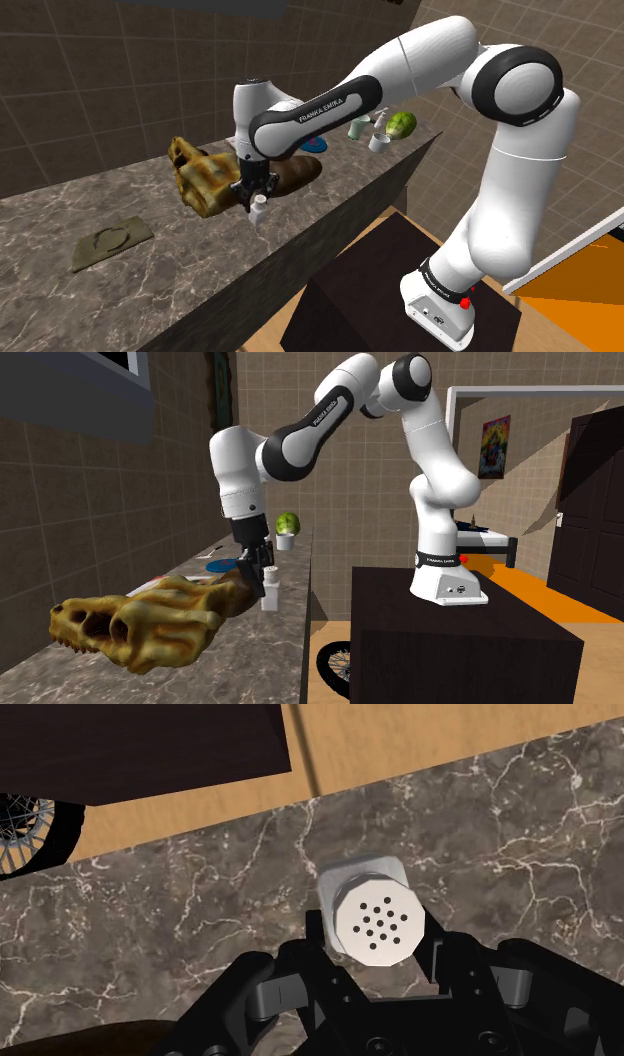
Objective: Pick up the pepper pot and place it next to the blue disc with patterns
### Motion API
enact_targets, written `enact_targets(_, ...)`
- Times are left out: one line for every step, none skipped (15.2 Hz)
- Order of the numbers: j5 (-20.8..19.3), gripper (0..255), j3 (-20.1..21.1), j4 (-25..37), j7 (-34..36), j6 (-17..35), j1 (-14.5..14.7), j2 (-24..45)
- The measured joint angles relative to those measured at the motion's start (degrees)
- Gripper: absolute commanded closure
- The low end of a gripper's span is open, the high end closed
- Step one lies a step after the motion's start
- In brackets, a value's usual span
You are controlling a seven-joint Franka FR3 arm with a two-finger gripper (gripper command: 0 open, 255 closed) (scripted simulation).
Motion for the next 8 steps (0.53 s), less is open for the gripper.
enact_targets(0.1,255,0.0,0.2,-0.1,-0.6,-0.1,-0.4)
enact_targets(0.3,255,0.1,0.5,-0.2,-1.3,-0.1,-0.9)
enact_targets(0.5,255,0.2,0.6,-0.2,-2.0,-0.2,-1.5)
enact_targets(0.6,255,0.3,0.7,-0.3,-2.7,-0.3,-2.0)
enact_targets(0.7,255,0.3,1.0,-0.4,-3.2,-0.4,-2.3)
enact_targets(0.9,255,0.4,1.2,-0.3,-3.9,-0.3,-2.8)
enact_targets(1.0,255,0.4,1.4,-0.4,-4.5,-0.4,-3.2)
enact_targets(1.2,255,0.5,1.7,-0.4,-5.2,-0.4,-3.7)
